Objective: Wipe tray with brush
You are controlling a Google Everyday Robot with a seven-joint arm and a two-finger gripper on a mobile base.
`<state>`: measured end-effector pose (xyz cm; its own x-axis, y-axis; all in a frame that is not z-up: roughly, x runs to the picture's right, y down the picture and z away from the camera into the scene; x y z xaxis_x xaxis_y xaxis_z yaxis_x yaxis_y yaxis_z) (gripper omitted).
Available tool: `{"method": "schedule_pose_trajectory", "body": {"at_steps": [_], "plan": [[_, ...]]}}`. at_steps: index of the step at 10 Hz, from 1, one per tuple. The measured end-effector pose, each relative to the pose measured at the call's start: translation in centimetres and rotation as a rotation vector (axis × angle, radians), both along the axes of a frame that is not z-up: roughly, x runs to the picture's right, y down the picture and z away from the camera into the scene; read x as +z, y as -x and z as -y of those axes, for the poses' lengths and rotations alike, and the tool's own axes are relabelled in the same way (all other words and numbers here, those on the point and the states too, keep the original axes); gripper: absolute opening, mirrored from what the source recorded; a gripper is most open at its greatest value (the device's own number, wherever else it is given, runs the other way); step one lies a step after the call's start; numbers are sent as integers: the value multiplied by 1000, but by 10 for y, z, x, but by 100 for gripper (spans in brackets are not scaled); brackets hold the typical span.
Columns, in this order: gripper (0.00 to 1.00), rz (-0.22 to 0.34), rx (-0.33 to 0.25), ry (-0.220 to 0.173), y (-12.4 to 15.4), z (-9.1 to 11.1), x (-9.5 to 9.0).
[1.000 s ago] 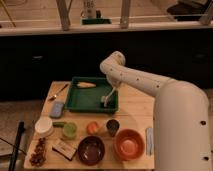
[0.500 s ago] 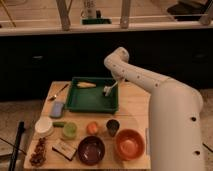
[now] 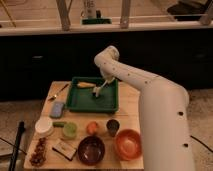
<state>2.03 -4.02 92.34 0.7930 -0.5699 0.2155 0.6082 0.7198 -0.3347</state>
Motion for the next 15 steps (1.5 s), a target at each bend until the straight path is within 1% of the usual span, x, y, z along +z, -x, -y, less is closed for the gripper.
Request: {"method": "schedule_pose_trajectory", "body": {"at_steps": [1, 3, 4, 6, 8, 9, 10, 12, 13, 14, 15], "plan": [[0, 25, -51, 16, 9, -8, -5], [0, 47, -129, 48, 13, -27, -15], [0, 45, -139, 59, 7, -33, -17], [0, 21, -136, 73, -20, -38, -19], [0, -23, -111, 71, -53, -39, -19], [0, -57, -84, 61, -67, -36, -18], [0, -95, -34, 39, -77, -27, -11], [0, -125, 44, -2, -80, -12, 0], [0, -122, 81, -24, -75, -4, 4], [0, -108, 99, -36, -69, 1, 7], [0, -96, 106, -40, -64, 3, 8]]}}
